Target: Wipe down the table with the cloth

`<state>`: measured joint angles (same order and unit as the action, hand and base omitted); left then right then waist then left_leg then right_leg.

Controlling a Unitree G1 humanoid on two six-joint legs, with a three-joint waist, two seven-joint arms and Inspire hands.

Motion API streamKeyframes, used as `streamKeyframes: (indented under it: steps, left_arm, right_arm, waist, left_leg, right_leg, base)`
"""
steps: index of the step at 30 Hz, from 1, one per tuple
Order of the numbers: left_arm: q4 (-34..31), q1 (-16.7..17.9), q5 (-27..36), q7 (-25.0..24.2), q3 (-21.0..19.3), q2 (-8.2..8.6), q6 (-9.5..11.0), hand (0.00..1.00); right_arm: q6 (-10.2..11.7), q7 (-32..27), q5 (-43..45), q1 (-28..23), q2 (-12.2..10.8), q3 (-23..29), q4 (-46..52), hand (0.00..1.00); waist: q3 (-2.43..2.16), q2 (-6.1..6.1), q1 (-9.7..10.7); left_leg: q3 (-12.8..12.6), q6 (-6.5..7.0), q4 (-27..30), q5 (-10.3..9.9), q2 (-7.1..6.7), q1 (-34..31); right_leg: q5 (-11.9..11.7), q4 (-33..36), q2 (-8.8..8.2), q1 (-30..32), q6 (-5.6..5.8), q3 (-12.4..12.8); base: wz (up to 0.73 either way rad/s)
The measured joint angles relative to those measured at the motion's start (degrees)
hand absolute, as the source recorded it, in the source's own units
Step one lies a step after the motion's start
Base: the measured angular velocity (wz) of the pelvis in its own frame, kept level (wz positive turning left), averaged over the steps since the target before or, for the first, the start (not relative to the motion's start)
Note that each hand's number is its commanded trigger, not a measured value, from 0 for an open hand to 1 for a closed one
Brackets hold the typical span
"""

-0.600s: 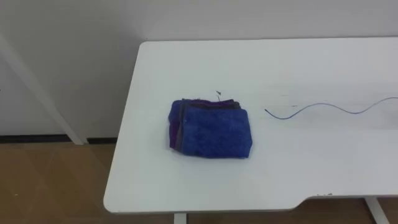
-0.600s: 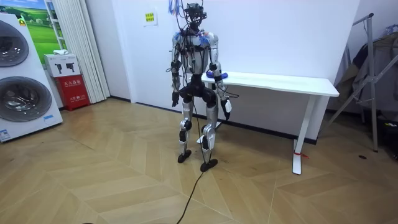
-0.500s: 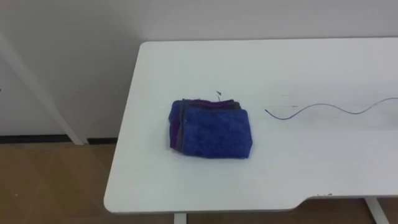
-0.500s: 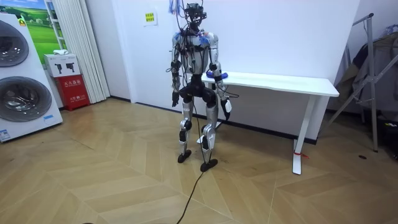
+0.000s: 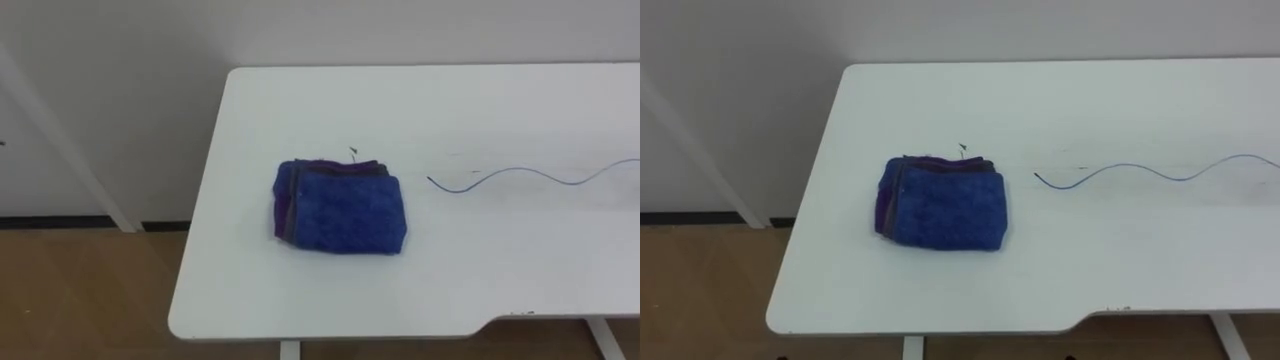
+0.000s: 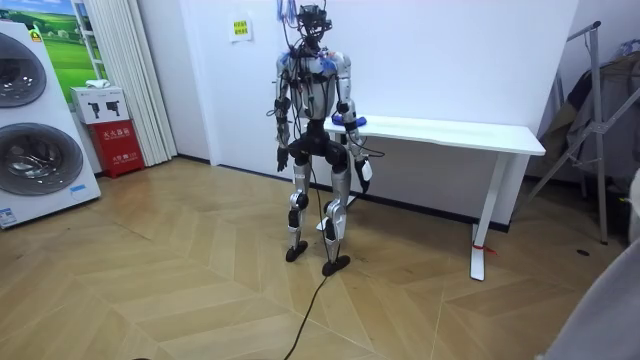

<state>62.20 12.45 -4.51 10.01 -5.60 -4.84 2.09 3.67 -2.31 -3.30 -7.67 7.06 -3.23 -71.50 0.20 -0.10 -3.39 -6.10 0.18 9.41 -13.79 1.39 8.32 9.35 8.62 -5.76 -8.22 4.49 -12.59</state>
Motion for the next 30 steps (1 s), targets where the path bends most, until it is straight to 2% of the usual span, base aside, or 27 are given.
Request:
streamKeyframes:
  steps: [4, 8, 10, 13, 14, 16, 20, 25, 27, 29, 30]
  left_arm:
    - [0.17, -0.05, 0.37, -0.71, -0.68, 0.0, 0.0, 0.0]
    - [0.8, 0.0, 0.57, -0.67, -1.07, -0.21, -0.46, 0.0]
    - [0.69, 0.71, 0.44, -0.77, -2.49, -0.29, -1.0, 0.0]
    - [0.0, 2.45, 0.52, -0.67, -9.56, -0.76, -2.17, 0.0]
    - [-0.03, 2.65, 0.51, -0.6, -10.27, -1.14, -2.26, 0.0]
    - [0.22, 2.94, 0.38, -0.42, -12.52, -2.66, -2.67, 0.0]
    - [0.1, 2.79, -0.87, 0.69, -15.35, -3.38, -3.55, 0.0]
    - [-0.4, 2.15, -1.08, 0.65, -15.55, -4.05, -4.31, 0.0]
    - [-0.47, 1.5, -1.33, 0.63, -15.26, -4.17, -4.32, 0.0]
    - [-1.27, 1.98, -1.96, 0.53, -15.23, -4.17, -4.42, 0.0]
    - [-2.08, 2.12, -1.89, 0.51, -15.11, -4.23, -4.53, 0.0]
  right_arm:
    - [-0.02, -0.12, -2.73, 0.33, 0.0, 0.13, -1.73, 0.0]
    - [-0.77, -1.89, -10.3, 0.61, 0.01, 1.7, -5.07, 0.0]
    - [-1.45, -2.34, -13.27, -0.06, 0.18, 6.09, -5.93, 0.0]
    - [-3.1, -4.15, -20.87, -1.33, 1.29, 17.14, -6.55, 0.0]
    - [-3.41, -4.42, -21.66, -1.32, 1.46, 19.09, -6.52, 0.0]
    - [-5.09, -5.97, -23.94, -1.38, 3.02, 26.4, -6.73, 0.0]
    - [-6.21, -11.35, -24.4, -0.06, 6.75, 33.61, -5.78, 0.0]
    - [-6.25, -20.2, -24.45, 4.34, 11.69, 36.05, -1.66, 0.0]
    - [-6.12, -23.19, -23.63, 6.42, 12.75, 36.02, 0.58, 0.0]
    - [-6.12, -25.75, -21.38, 7.53, 12.85, 36.11, 4.75, 0.0]
    - [-6.14, -27.69, -19.71, 7.85, 12.88, 36.07, 7.9, 0.0]
  waist:
    - [0.06, -0.25, -0.01]
    - [0.14, -0.67, 0.12]
    - [0.12, -0.85, 0.75]
    - [0.33, -1.57, 3.63]
    - [0.32, -1.91, 4.24]
    - [0.44, -2.82, 5.32]
    - [0.16, -3.26, 6.28]
    - [-0.14, -3.61, 6.41]
    - [-0.16, -3.68, 6.33]
    - [-0.19, -4.12, 6.19]
    - [-0.34, -4.35, 6.13]
  left_leg:
    - [0.11, 0.0, -0.05, 0.0, 0.0, 0.19]
    - [0.32, 0.0, -0.24, 0.0, -0.02, 0.87]
    - [0.25, 0.0, -0.58, 0.0, -0.02, 1.42]
    - [0.77, 0.01, -0.98, 0.0, -0.04, 2.84]
    - [0.93, 0.01, -0.99, 0.0, -0.04, 2.85]
    - [0.62, 0.02, -0.99, -0.01, -0.03, 2.8]
    - [-0.91, 0.08, -1.53, -0.05, -0.06, 2.77]
    - [-2.0, 0.08, -1.46, -0.04, 0.01, 2.65]
    - [-2.18, 0.08, -1.05, -0.03, 0.04, 2.46]
    - [-2.35, 0.08, -1.02, -0.03, 0.01, 2.11]
    - [-2.56, 0.08, -0.99, -0.03, 0.01, 2.02]
  right_leg:
    - [0.0, -0.02, 0.01, -0.24, 0.0, 0.26]
    - [0.0, -0.05, 0.01, -0.84, 0.0, 0.32]
    - [0.01, -0.06, 0.03, -1.26, 0.01, 0.39]
    - [0.09, -0.11, 0.05, -2.79, 0.14, 0.12]
    - [0.09, -0.04, 0.05, -2.82, 0.14, 0.08]
    - [0.1, 0.0, 0.12, -2.55, 0.15, 0.44]
    - [0.09, 0.16, 0.13, -1.58, 0.14, 1.72]
    - [0.08, 0.88, 0.24, -0.49, 0.12, 2.96]
    - [0.08, 1.13, 0.26, -0.08, 0.12, 3.15]
    - [0.08, 1.16, 0.26, 0.27, 0.12, 3.28]
    - [0.08, 1.17, 0.26, 0.38, 0.12, 3.23]
  base:
    - [0.0]
    - [0.02]
    - [0.0]
    - [0.07]
    - [0.11]
    - [-0.07]
    - [-0.22]
    - [-0.13]
    - [-0.06]
    - [-0.02]
    - [0.0]
